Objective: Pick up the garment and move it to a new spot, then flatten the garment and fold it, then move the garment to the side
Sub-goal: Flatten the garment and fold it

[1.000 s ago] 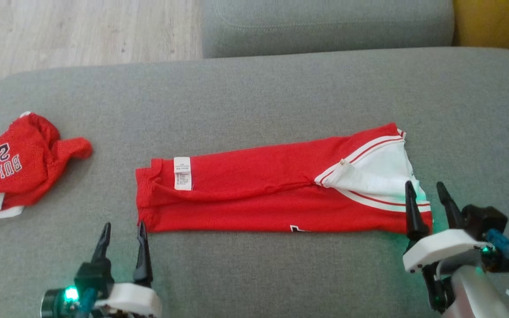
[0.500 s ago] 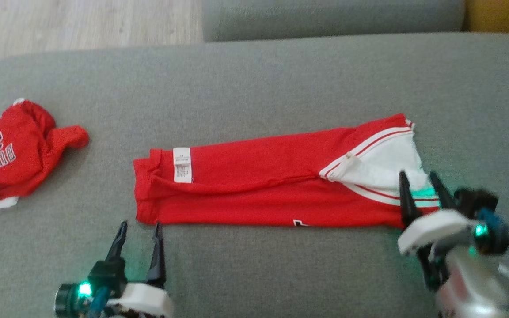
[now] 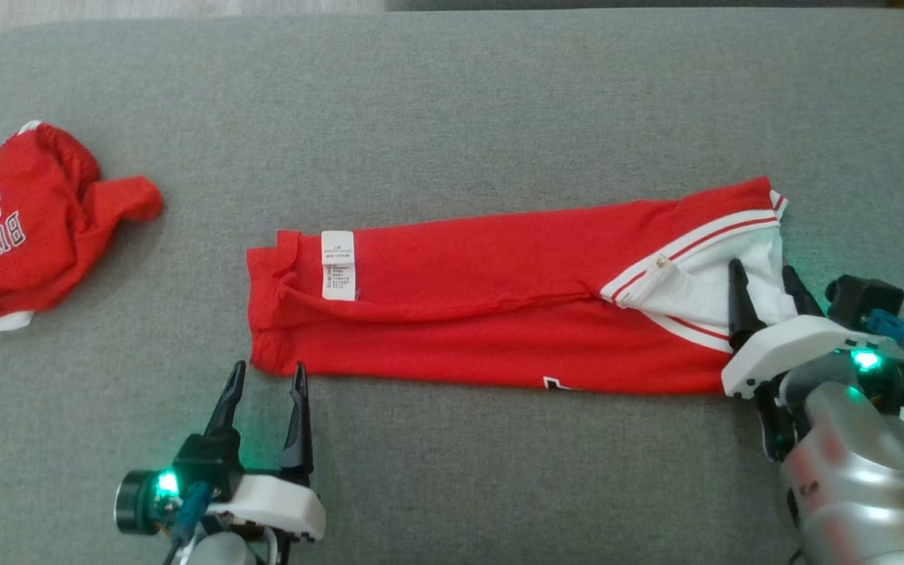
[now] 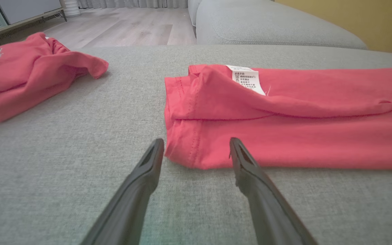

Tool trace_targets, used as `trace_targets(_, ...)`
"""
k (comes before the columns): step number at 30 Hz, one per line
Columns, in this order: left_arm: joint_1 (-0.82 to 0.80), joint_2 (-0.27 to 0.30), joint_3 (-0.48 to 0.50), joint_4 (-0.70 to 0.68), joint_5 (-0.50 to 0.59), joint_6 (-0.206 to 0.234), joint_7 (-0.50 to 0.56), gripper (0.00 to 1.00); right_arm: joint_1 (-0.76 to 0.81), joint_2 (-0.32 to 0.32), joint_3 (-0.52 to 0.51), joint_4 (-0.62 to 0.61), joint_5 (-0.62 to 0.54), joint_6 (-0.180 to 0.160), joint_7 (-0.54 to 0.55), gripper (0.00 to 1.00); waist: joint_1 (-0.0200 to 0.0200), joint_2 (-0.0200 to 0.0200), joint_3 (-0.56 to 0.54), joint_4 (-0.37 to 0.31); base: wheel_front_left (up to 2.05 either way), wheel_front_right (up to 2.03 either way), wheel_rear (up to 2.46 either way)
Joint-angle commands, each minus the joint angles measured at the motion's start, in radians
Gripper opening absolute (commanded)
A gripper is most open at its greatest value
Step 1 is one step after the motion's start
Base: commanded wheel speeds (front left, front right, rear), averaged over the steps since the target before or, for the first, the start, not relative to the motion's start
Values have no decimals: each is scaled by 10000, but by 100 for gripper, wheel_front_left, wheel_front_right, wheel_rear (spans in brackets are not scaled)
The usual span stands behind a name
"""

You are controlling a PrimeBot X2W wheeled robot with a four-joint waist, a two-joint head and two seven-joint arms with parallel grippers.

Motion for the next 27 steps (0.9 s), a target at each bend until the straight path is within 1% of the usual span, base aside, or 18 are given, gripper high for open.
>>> trace_targets(1,-343,31,318,-235,-34,52,-95,100,394,78,215,481,3,-7,241,87,0,0,-15,-36,0,0,0)
trace_targets(2,-339,31,326,-223,-24,47,-95,100,377,102,230,614,62,-7,281,53,0,0,-24,-62,0,0,0)
trace_targets(3,-336,31,326,-213,-22,50,-95,100,355,132,293,728,140,-7,341,0,0,0,-39,-86,0,0,0)
trace_targets(5,-339,31,312,-194,-33,63,-95,100,311,186,393,895,394,-7,456,0,0,0,-58,-126,0,0,0)
trace_targets(9,-374,30,279,-161,-67,74,-95,100,233,179,585,895,629,-7,300,0,0,0,-89,-174,0,0,0)
trace_targets(12,-387,30,258,-132,-97,63,-95,100,132,-120,583,708,766,-7,-38,0,0,0,-154,-210,0,0,0)
trace_targets(16,-298,30,230,-106,-146,71,-95,100,42,-812,91,129,819,-7,-290,0,0,0,-345,-252,0,0,0)
trace_targets(18,-217,30,227,-91,-160,70,-95,100,66,-1154,-209,-544,683,-7,-309,0,0,0,-445,-282,0,0,0)
trace_targets(20,-142,30,215,-76,-175,60,-95,100,211,-1208,-372,-1526,585,-7,-314,0,0,0,-544,-304,0,0,0)
trace_targets(21,-103,30,200,-69,-194,57,-95,100,342,-1165,-281,-2054,499,-7,-315,0,0,0,-610,-307,0,0,0)
trace_targets(23,-41,30,145,-79,-235,33,-95,100,635,-882,23,-3043,660,-7,-316,0,0,0,-699,-294,0,0,0)
trace_targets(26,15,30,76,-100,-300,26,-95,100,1088,-468,862,-4292,1078,-7,-317,0,0,0,-797,-219,0,0,0)
trace_targets(27,7,30,-32,-92,-316,15,-95,100,1343,-260,1565,-4865,1465,-7,-317,0,0,0,-835,-88,0,0,0)
